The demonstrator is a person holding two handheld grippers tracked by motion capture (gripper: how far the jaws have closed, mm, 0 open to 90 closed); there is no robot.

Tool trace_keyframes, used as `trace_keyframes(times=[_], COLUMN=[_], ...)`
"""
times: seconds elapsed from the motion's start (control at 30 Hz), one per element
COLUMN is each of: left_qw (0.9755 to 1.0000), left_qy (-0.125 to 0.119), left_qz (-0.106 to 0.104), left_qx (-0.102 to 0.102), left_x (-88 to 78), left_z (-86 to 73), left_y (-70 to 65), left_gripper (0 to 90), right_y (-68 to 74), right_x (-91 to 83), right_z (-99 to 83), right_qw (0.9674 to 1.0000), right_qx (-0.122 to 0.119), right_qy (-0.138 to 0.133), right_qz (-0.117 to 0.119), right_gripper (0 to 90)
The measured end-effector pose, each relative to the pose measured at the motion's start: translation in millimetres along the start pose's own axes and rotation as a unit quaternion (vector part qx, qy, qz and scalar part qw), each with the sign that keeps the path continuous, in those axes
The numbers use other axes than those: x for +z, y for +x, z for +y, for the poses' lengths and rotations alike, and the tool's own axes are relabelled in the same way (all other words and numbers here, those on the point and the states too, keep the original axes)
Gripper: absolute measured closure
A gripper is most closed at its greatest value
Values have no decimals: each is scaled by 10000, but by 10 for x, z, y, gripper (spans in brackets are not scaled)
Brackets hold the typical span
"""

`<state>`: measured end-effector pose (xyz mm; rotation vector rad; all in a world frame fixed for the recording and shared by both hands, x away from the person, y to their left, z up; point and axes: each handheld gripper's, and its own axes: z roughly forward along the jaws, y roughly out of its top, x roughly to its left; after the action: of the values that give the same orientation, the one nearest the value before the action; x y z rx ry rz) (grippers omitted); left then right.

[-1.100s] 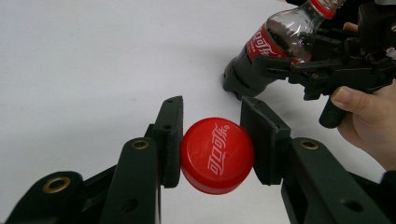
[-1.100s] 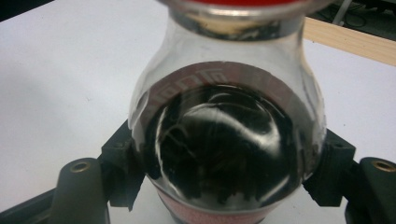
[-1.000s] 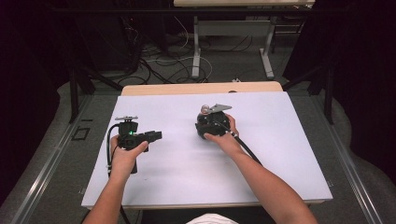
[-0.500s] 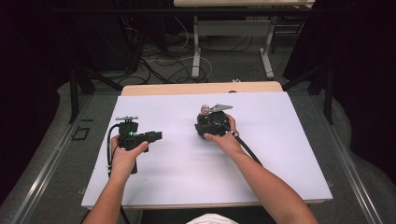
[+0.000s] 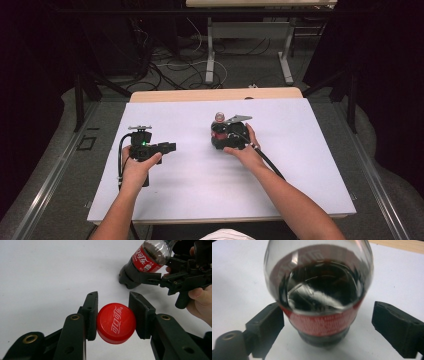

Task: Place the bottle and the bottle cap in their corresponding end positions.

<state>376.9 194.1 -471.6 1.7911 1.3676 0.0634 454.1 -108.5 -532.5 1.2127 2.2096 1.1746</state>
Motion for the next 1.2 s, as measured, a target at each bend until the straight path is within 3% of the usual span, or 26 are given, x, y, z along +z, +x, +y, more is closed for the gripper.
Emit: trace_keyframes(times=[0.27, 0.6, 0.67, 0.9, 1.03, 1.2], left_qw=[9997, 9986, 9976, 9959, 9947, 9931], left_qy=[167, 337, 506, 660, 755, 850], left_qz=[-18, -55, -67, -57, -93, -177], left_qx=[163, 395, 461, 607, 696, 793], left_x=[112, 337, 382, 577, 669, 788], left_z=[-15, -78, -79, -148, -179, -208], left_y=[-62, -218, -237, -359, -420, -509], left_gripper=[612, 612, 612, 612, 612, 612], right_y=[-34, -73, -76, -85, -84, -98], right_x=[-140, -405, -461, -635, -741, -837], right_z=[-76, -227, -268, -395, -467, -530], right_qw=[9998, 9987, 9985, 9972, 9970, 9967], right_qx=[-15, -97, -168, -243, -417, -419], right_qy=[183, 451, 473, 681, 626, 679], right_qz=[-41, -196, -211, -175, -171, -118], right_gripper=[0, 0, 0, 0, 0, 0])
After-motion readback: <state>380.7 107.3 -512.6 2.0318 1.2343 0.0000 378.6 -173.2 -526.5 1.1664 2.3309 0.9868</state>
